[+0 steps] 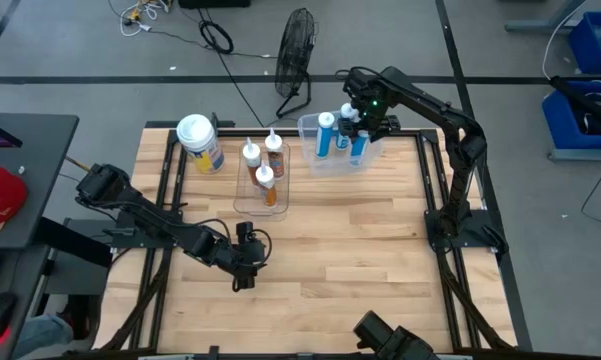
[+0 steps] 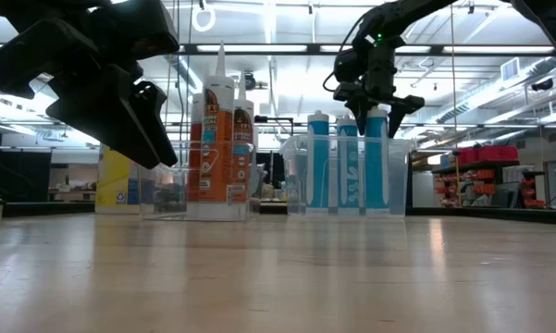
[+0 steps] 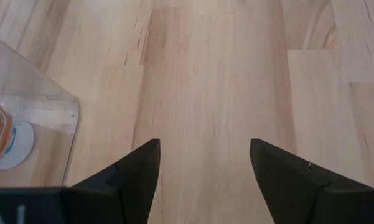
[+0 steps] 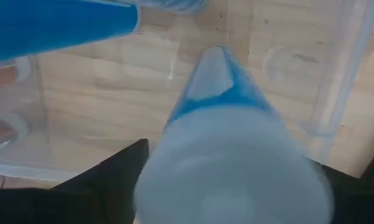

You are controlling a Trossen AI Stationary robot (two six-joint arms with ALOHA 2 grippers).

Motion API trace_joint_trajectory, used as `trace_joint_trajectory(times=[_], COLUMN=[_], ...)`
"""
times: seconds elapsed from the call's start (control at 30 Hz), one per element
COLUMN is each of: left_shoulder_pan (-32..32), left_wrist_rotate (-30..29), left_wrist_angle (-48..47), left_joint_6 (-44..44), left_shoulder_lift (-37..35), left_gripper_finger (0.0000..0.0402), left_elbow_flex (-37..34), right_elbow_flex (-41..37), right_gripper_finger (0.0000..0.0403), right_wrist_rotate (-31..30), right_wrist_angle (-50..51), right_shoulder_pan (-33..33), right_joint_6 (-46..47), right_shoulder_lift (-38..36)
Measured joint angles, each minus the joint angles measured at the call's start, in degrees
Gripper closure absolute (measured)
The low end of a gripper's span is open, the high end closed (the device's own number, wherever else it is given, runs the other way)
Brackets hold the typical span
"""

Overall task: Pick & place silicon tubes, Sealant and Lysol wipes
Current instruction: Put the blue sealant into the white bin

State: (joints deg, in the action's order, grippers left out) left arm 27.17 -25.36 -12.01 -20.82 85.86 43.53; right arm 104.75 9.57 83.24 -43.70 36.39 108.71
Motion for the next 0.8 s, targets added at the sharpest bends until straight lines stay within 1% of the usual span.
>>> trace_joint_trajectory(times=[0.23, 0.4, 0.53, 0.63, 0.8], left_shoulder_pan=[0.0, 0.0, 0.0, 0.0, 0.0], left_wrist_rotate=[0.0, 0.0, 0.0, 0.0, 0.0], left_wrist_angle=[0.0, 0.0, 0.0, -0.1, -0.4], left_joint_6=[0.0, 0.0, 0.0, -0.8, -1.1], left_shoulder_lift=[0.0, 0.0, 0.0, 0.0, 0.0], left_gripper_finger=[0.0149, 0.0149, 0.0149, 0.0149, 0.0149], left_elbow_flex=[0.0, 0.0, 0.0, 0.0, 0.0], right_elbow_flex=[0.0, 0.1, 0.1, 0.2, 2.5], right_gripper_finger=[0.0095, 0.0097, 0.0097, 0.0097, 0.0097], right_wrist_rotate=[0.6, 2.9, 2.4, 0.9, 0.3], right_wrist_angle=[0.2, 2.4, 3.5, 3.5, 5.0], right_shoulder_pan=[0.0, 0.0, 0.0, 0.0, -0.1], right_joint_6=[-0.8, -1.8, -2.9, -3.7, -4.6], right_shoulder_lift=[0.0, -0.1, -0.8, -1.3, -1.9])
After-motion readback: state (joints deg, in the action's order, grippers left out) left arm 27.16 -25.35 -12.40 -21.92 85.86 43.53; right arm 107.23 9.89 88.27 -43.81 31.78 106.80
